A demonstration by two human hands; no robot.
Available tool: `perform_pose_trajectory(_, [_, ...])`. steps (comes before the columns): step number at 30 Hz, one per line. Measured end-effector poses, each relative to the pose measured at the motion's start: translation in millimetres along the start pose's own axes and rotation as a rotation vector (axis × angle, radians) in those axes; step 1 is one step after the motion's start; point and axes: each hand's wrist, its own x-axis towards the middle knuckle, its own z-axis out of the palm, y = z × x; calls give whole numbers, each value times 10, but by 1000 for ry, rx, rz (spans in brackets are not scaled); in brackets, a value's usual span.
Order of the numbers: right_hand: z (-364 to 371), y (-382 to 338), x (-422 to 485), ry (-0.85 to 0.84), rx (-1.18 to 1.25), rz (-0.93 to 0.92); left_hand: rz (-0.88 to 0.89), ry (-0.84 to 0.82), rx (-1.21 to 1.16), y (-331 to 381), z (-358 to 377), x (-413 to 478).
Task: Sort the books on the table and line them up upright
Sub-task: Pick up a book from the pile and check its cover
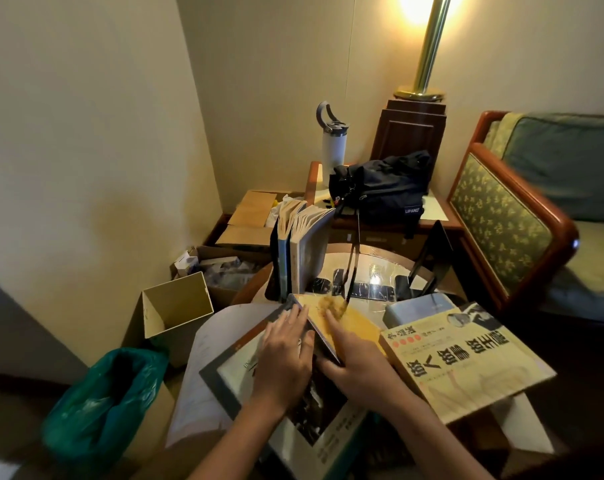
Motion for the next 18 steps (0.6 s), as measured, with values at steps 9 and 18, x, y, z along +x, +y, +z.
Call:
perform_pose_trajectory(9, [257, -14, -242, 279, -236, -202, -226, -136, -286, 222, -103, -246])
perform_pose_trajectory(18, [442, 8, -470, 324, -170, -441, -340, -72, -616, 205, -222, -20])
